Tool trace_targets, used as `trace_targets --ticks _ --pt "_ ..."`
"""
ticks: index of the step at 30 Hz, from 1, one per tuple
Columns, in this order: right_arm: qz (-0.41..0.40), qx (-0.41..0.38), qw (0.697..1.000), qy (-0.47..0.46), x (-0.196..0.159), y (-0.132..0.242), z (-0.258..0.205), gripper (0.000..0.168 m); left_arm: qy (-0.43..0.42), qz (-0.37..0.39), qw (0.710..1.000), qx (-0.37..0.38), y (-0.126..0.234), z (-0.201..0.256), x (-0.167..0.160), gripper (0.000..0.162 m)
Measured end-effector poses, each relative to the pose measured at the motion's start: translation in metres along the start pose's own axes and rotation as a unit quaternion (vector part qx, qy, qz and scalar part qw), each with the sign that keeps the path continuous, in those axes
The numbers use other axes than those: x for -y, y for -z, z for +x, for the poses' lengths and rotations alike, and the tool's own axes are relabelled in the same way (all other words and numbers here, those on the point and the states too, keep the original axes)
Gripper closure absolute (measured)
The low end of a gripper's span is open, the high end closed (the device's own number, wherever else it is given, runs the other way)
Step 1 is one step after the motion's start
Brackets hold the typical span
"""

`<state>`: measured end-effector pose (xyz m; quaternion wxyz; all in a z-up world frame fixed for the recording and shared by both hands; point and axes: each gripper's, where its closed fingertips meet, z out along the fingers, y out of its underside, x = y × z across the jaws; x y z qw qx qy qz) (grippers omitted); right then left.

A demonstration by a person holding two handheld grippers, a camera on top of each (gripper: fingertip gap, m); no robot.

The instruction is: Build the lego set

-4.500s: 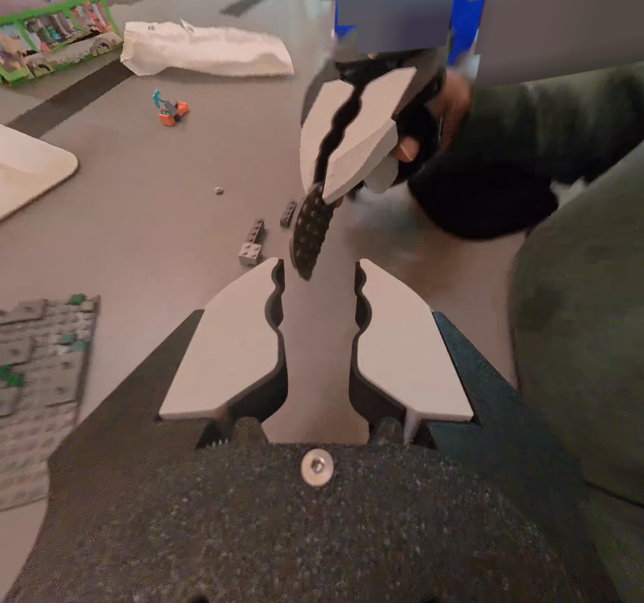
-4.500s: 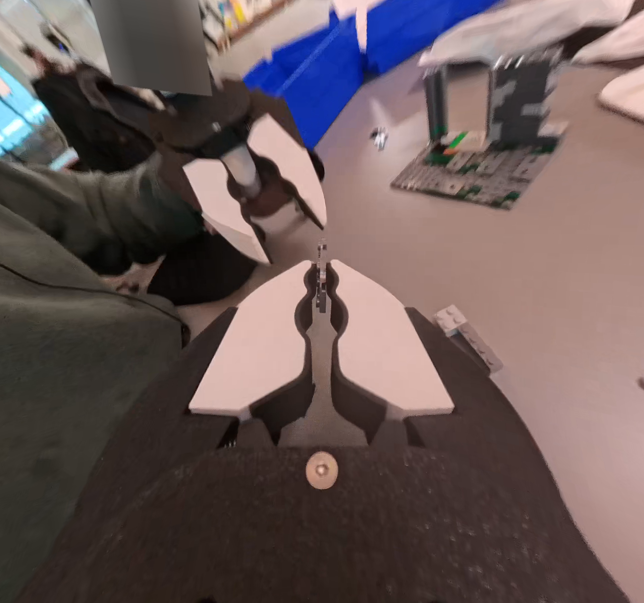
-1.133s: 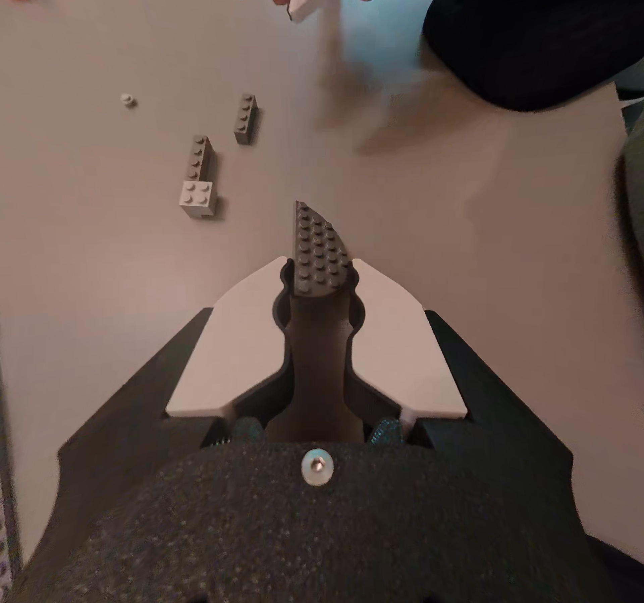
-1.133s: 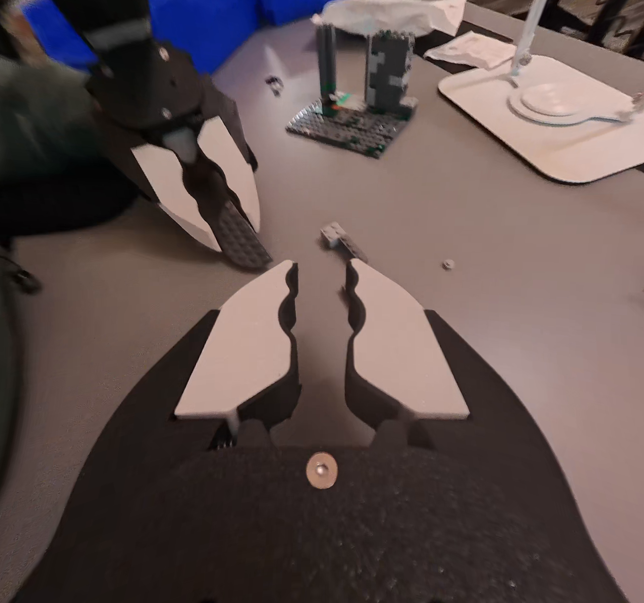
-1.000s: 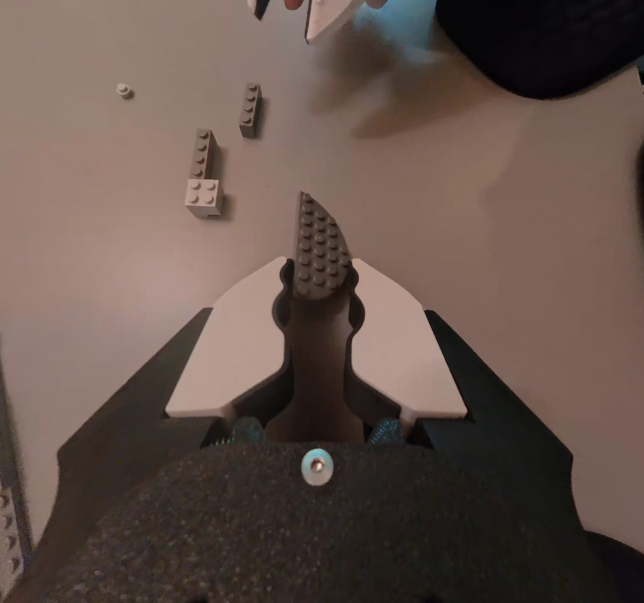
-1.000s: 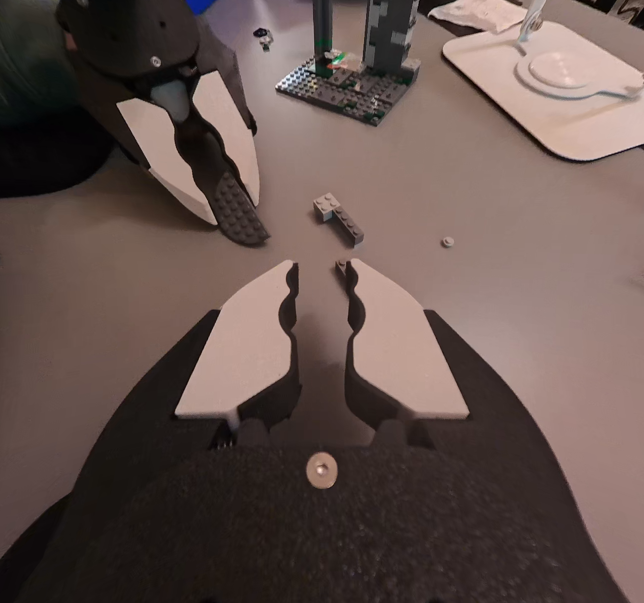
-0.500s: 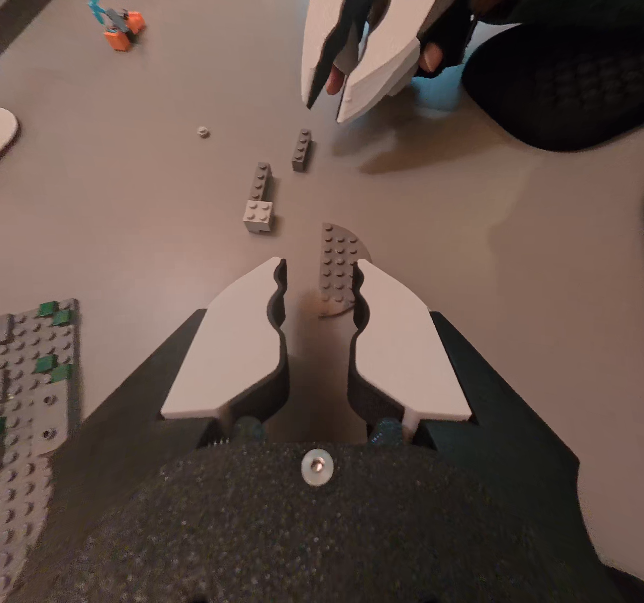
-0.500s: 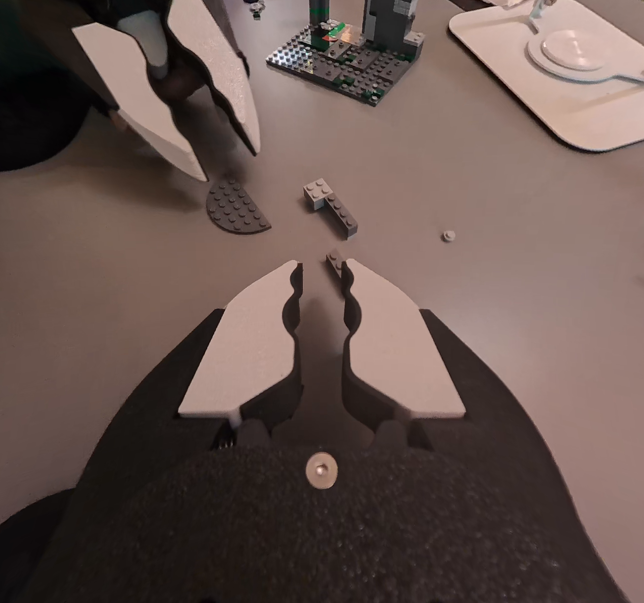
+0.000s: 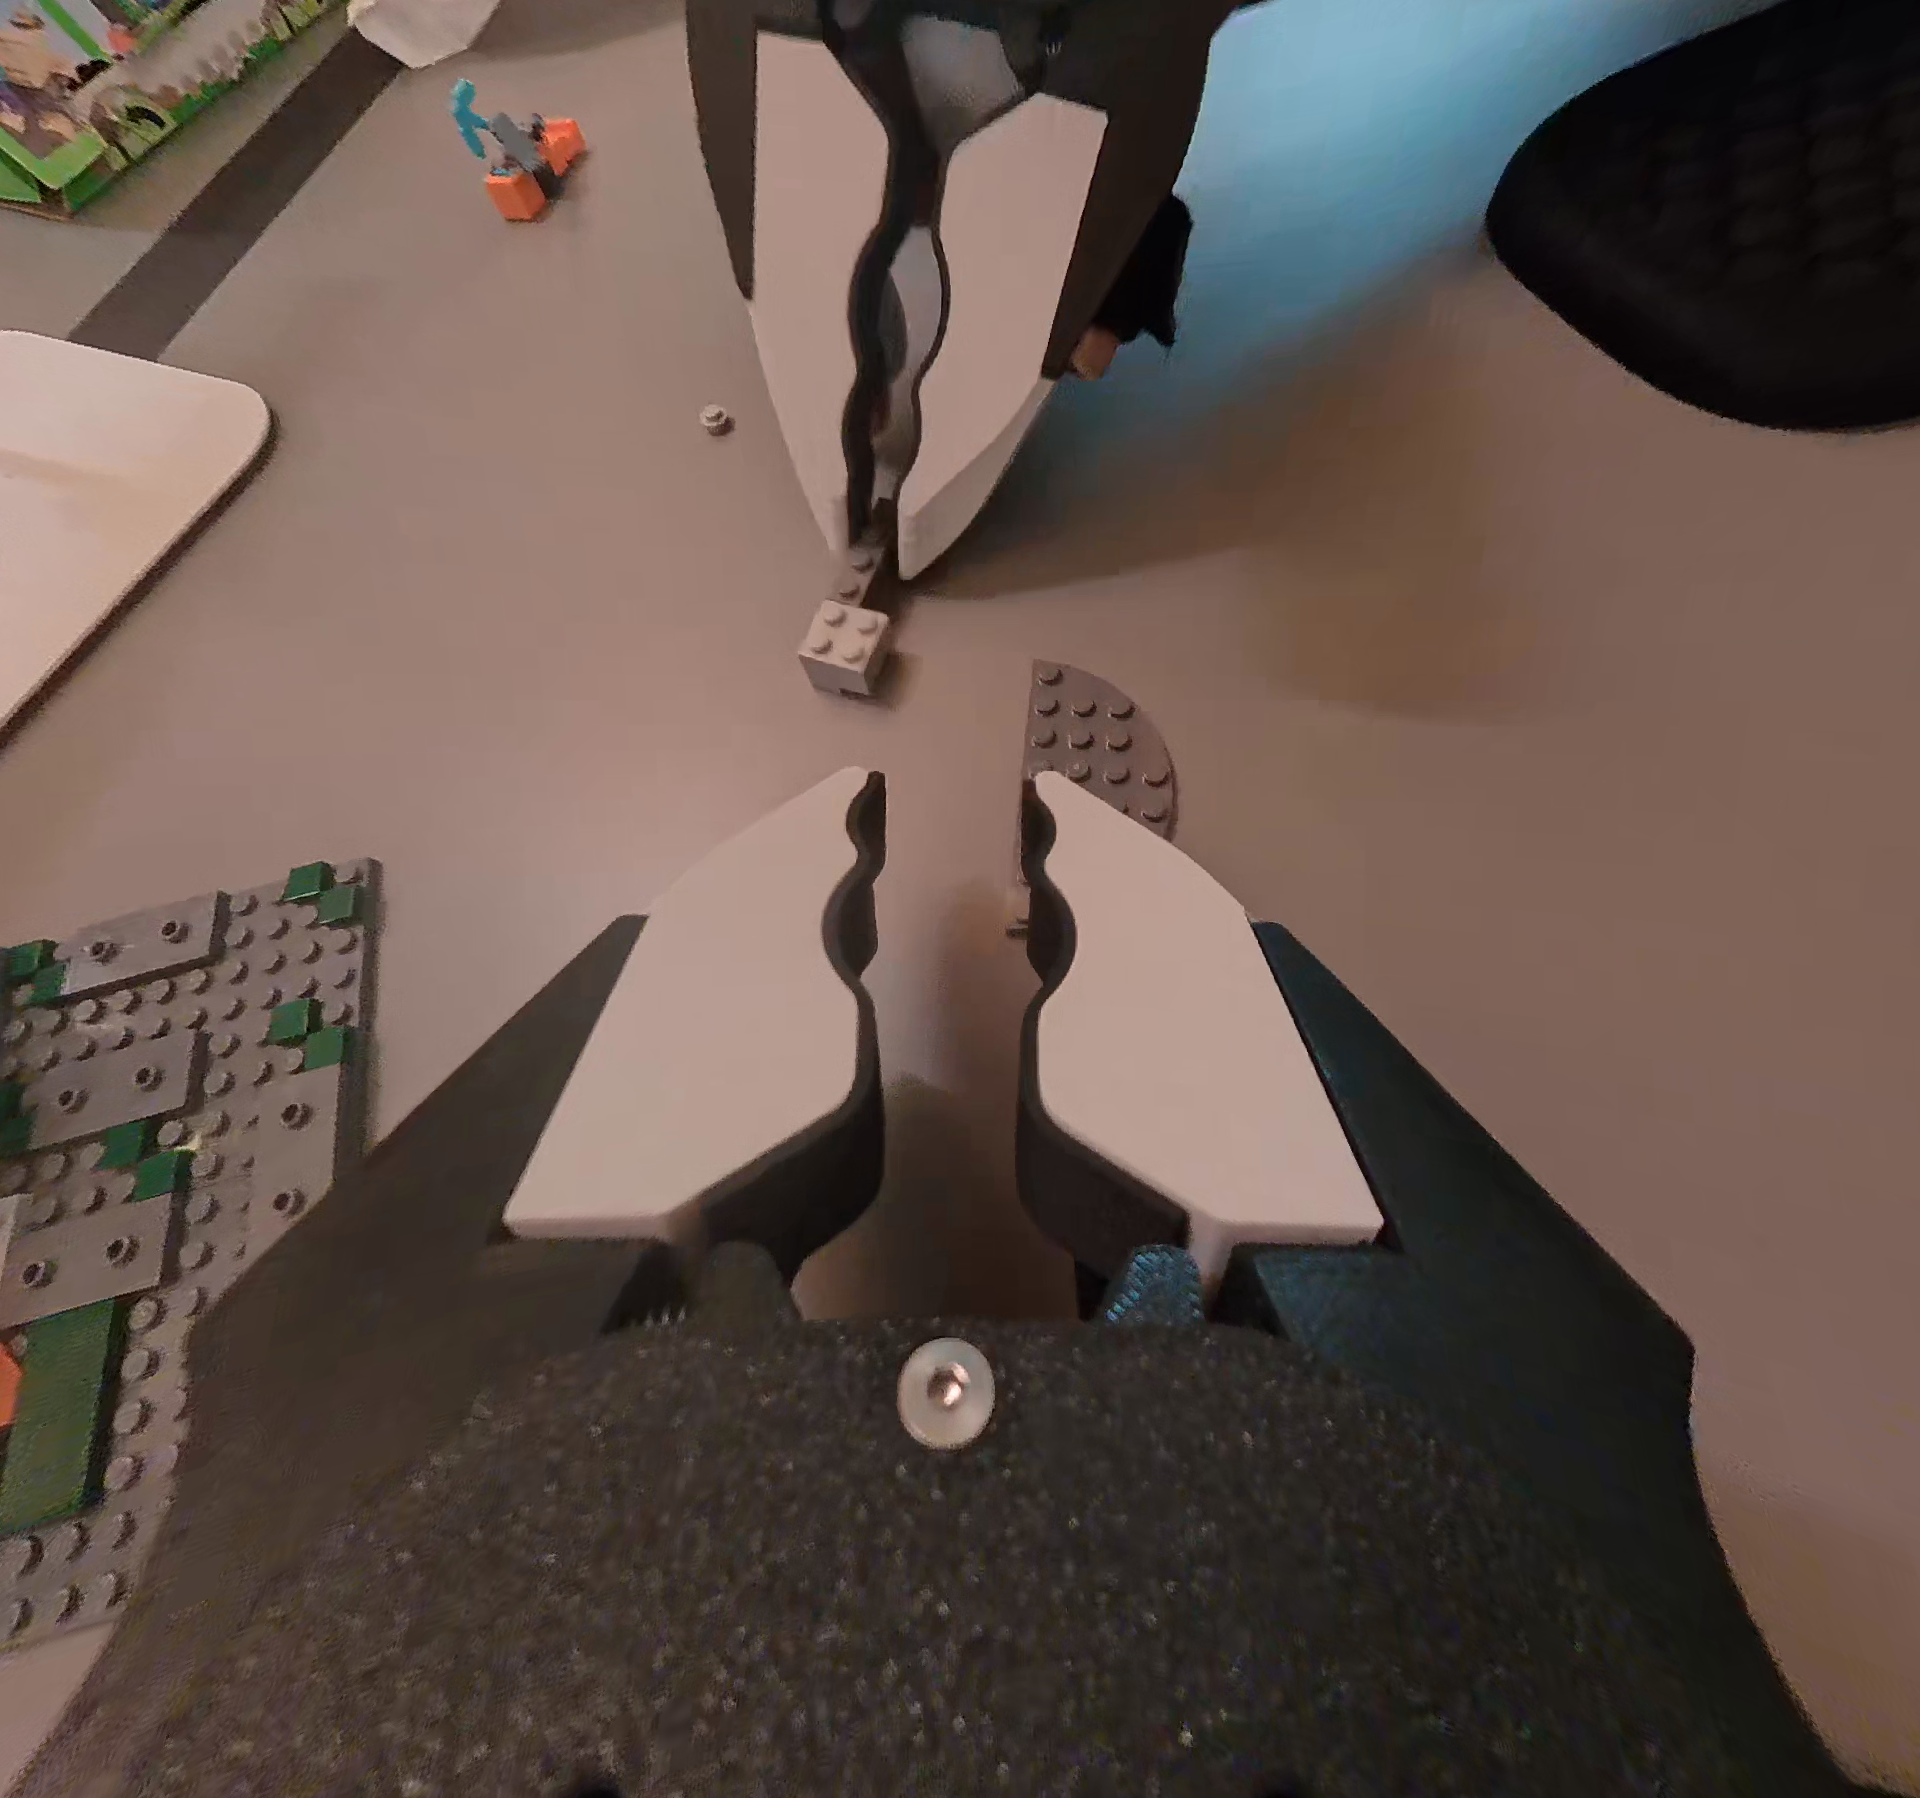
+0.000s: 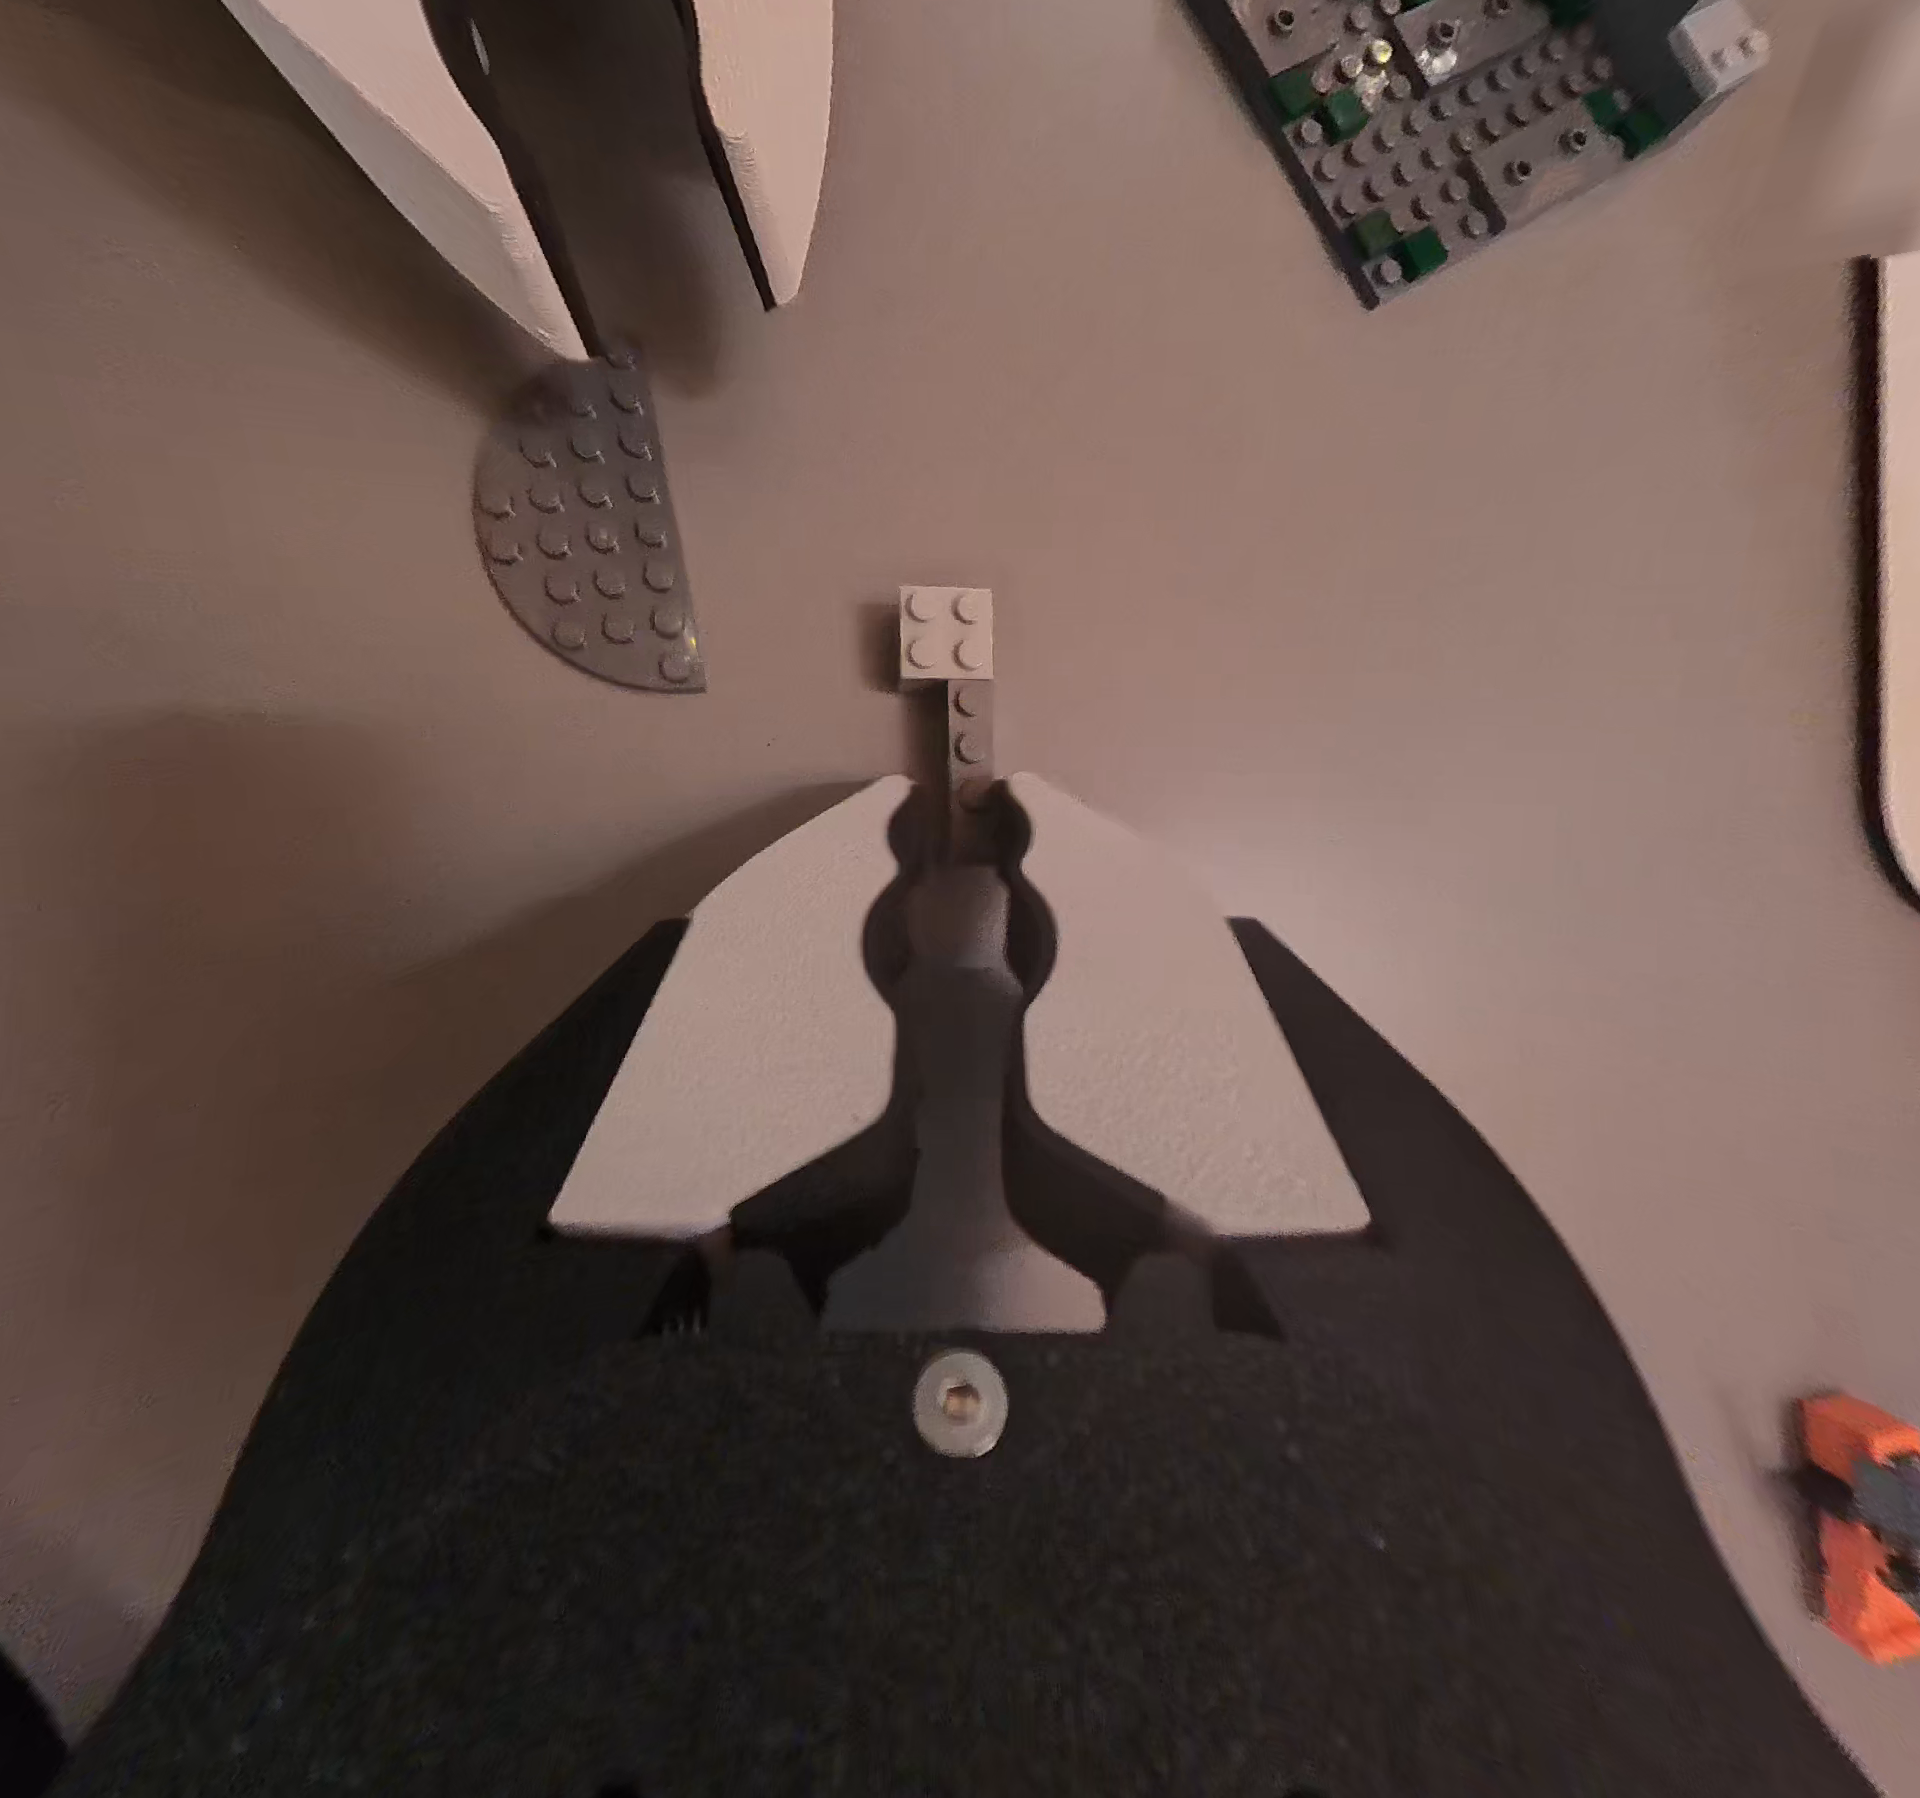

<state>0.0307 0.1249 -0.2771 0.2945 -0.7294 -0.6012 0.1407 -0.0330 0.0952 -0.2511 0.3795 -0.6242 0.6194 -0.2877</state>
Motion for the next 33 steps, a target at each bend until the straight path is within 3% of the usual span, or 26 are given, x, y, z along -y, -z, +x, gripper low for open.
trace_targets --ticks 11,24,33 --pt "0.004 0.050 0.998 -0.037 0.007 0.004 -0.004 0.161 -0.008 0.021 1.000 0.004 0.003 -0.001 0.002 0.141" --pt "-0.012 0.032 0.999 -0.034 -0.010 0.003 0.034 0.157 -0.012 0.025 1.000 0.008 0.005 0.000 0.001 0.142" --pt "0.063 -0.007 0.996 -0.057 -0.009 0.052 0.020 0.150 -0.005 0.037 0.999 0.007 0.006 -0.001 0.004 0.143"
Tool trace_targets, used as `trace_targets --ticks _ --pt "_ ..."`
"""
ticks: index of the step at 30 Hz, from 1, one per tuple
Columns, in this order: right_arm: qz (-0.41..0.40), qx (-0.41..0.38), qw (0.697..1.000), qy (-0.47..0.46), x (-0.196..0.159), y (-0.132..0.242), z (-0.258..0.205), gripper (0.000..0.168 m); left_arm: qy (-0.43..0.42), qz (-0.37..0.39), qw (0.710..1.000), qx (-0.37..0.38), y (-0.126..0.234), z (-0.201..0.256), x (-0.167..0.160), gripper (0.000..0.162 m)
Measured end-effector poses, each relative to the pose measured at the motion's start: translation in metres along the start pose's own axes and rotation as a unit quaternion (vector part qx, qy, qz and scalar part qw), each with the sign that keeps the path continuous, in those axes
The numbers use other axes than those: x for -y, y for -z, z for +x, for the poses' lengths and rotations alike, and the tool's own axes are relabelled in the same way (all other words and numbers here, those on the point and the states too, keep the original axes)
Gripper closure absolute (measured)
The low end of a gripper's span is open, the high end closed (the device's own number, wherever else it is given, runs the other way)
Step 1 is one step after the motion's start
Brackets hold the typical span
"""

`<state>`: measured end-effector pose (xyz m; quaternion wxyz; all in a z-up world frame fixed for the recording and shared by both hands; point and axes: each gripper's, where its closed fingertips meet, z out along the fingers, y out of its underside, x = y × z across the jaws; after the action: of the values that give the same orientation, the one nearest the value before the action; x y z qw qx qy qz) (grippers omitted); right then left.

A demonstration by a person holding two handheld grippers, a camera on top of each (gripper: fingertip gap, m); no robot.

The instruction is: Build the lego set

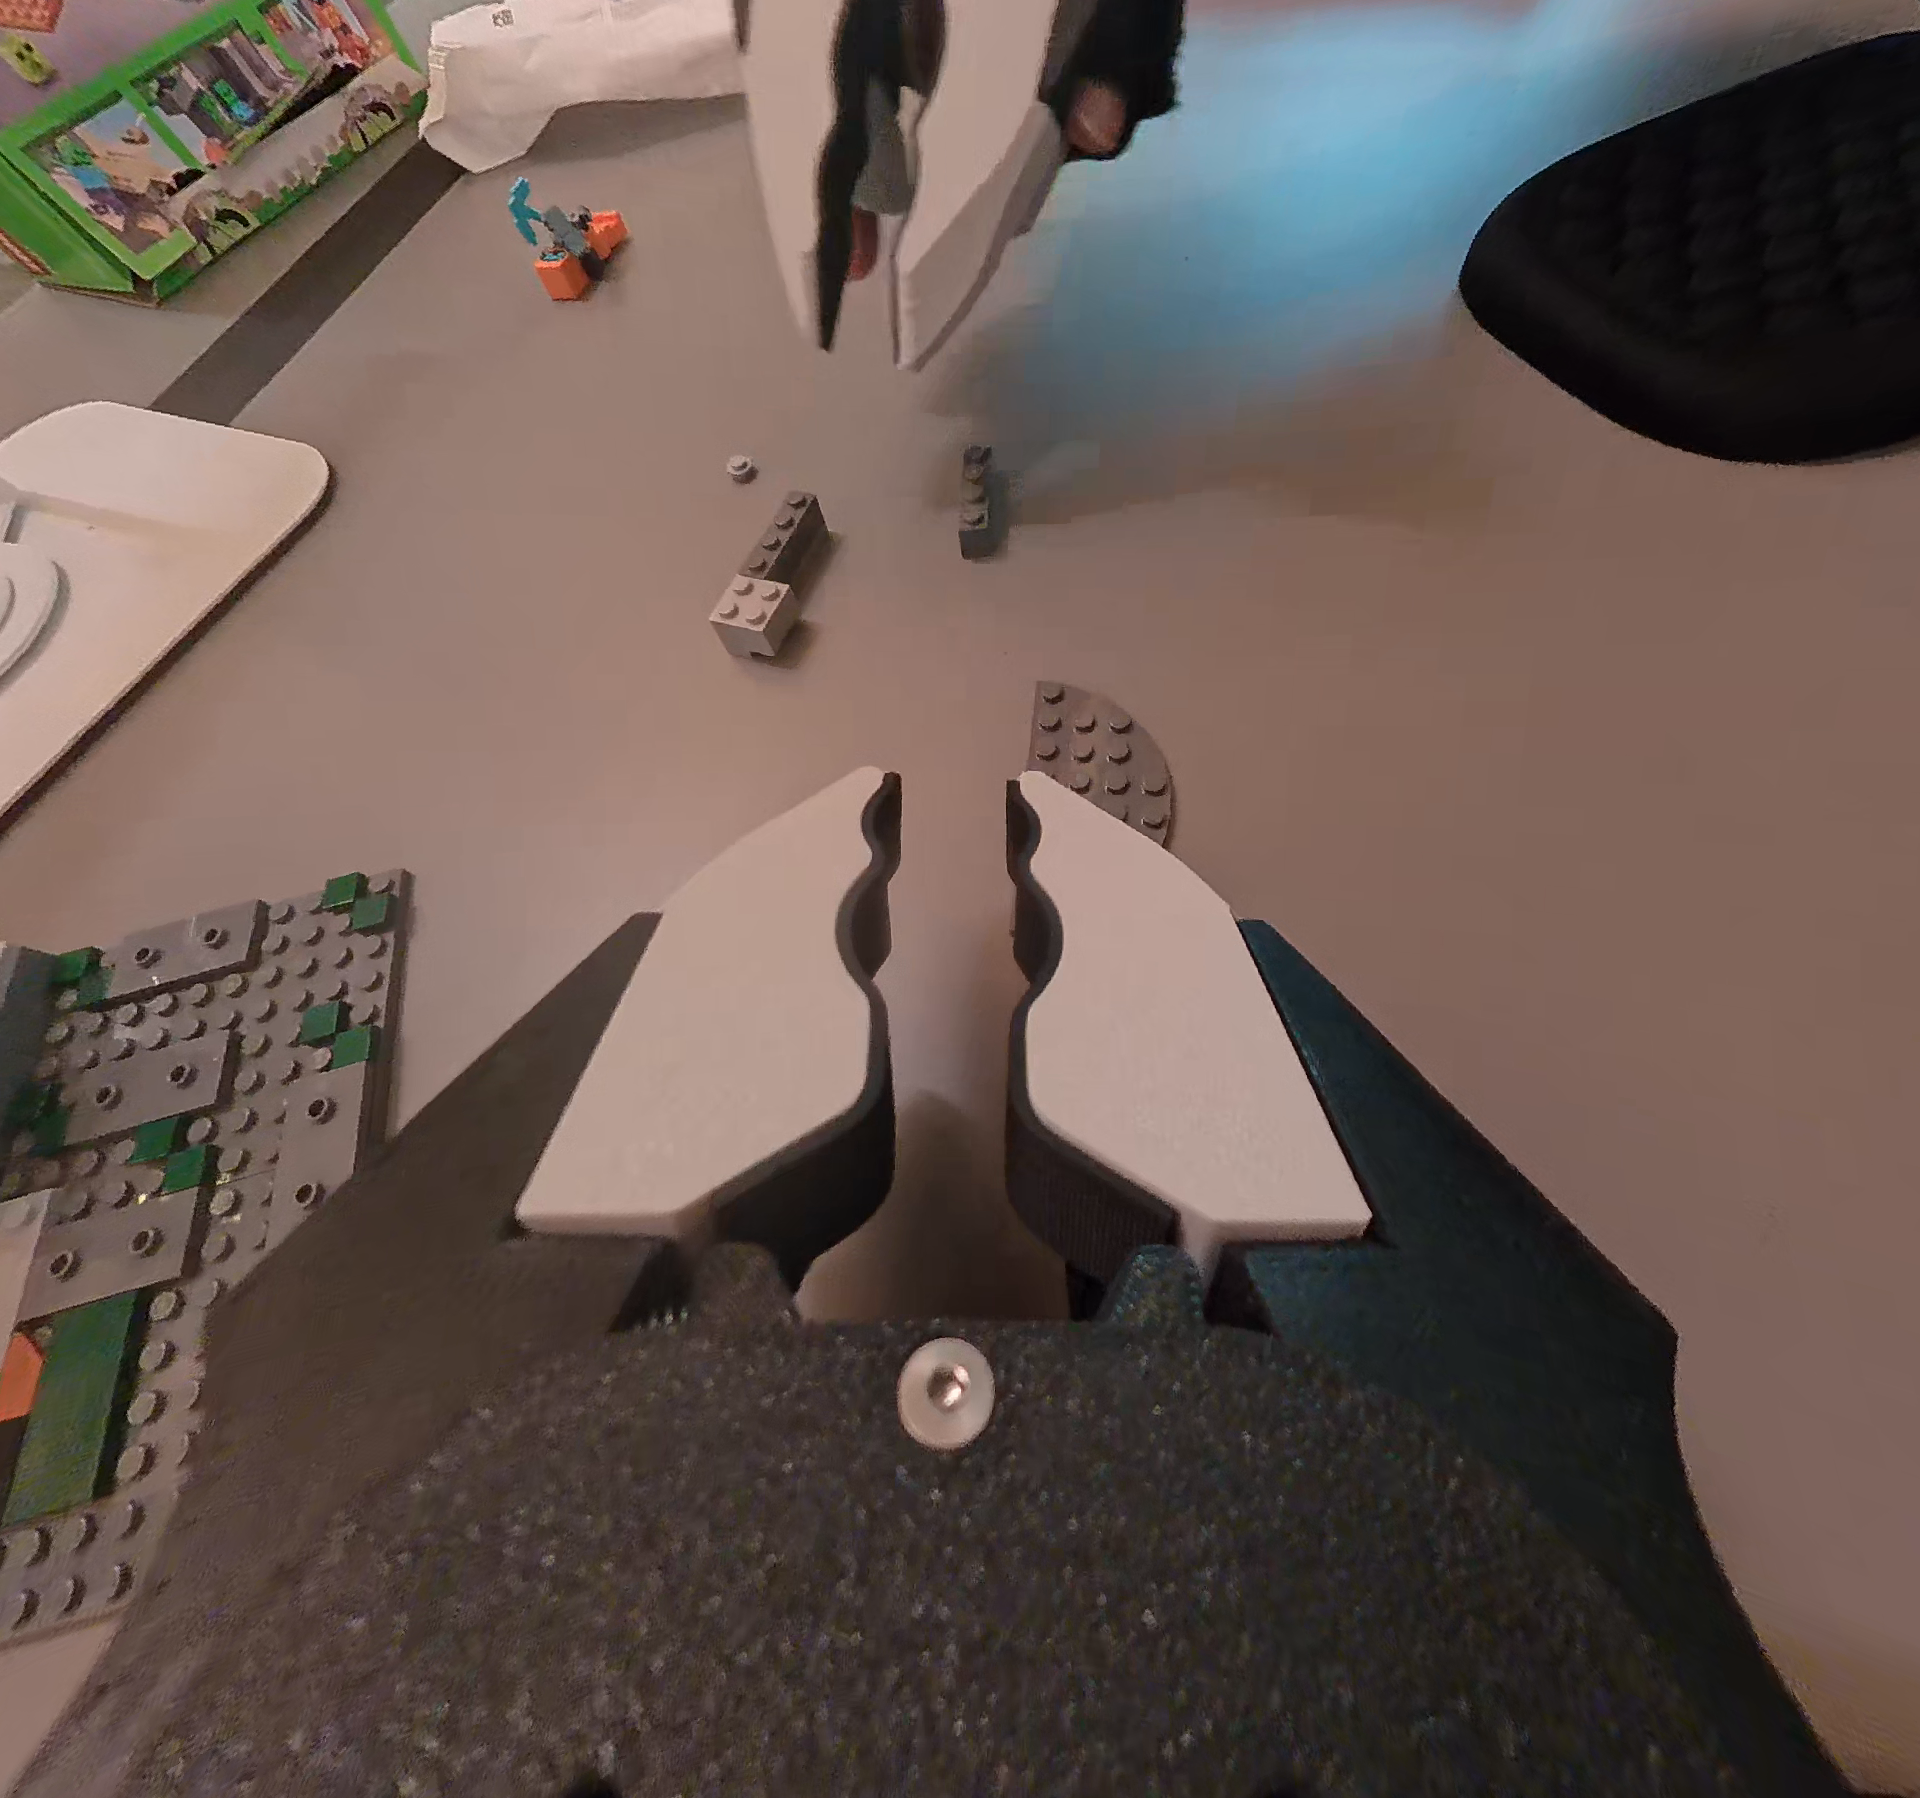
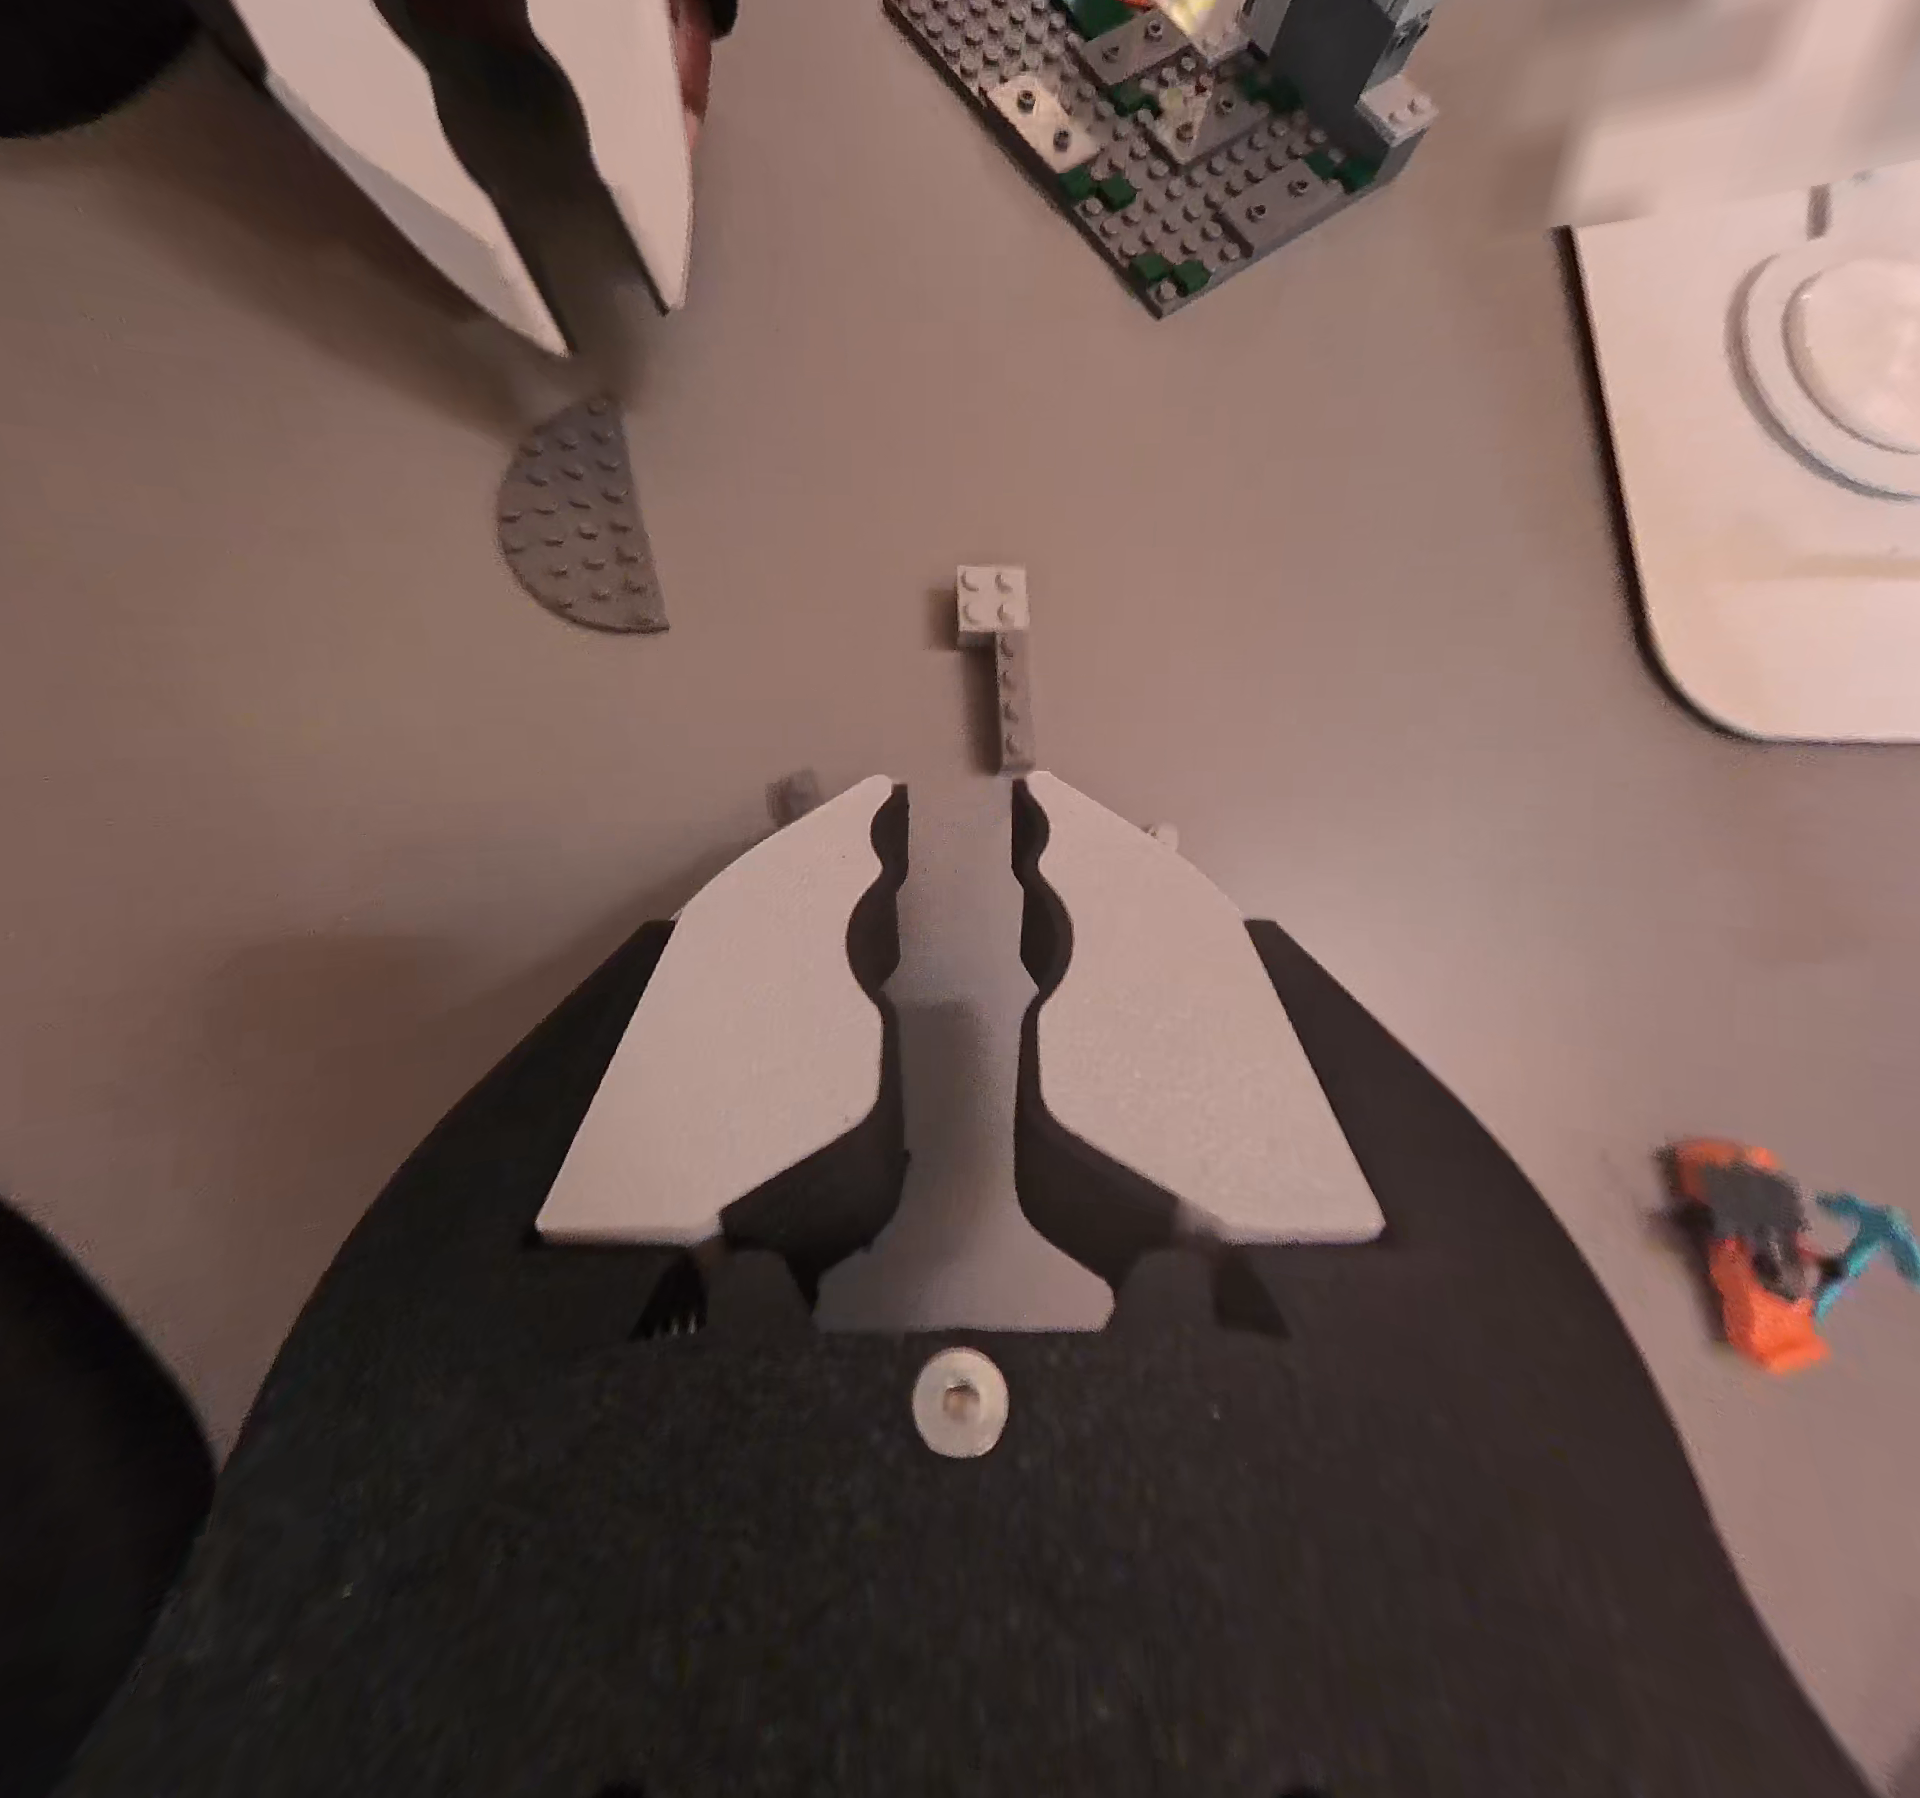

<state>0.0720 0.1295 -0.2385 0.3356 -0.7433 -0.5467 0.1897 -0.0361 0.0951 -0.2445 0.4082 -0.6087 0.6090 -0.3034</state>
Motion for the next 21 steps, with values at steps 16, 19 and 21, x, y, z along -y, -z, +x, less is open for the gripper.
trace_targets --ticks 16,19,21 --pt "0.006 -0.021 0.999 -0.036 -0.035 -0.005 -0.025 0.150 0.002 0.009 1.000 0.011 -0.002 0.001 0.004 0.147" --pt "0.009 -0.020 0.999 -0.038 -0.036 -0.007 -0.026 0.150 0.003 0.010 1.000 0.014 -0.002 0.000 0.005 0.148" --pt "0.011 -0.020 0.999 -0.039 -0.036 -0.008 -0.026 0.151 0.004 0.010 1.000 0.014 -0.002 0.000 0.004 0.148"
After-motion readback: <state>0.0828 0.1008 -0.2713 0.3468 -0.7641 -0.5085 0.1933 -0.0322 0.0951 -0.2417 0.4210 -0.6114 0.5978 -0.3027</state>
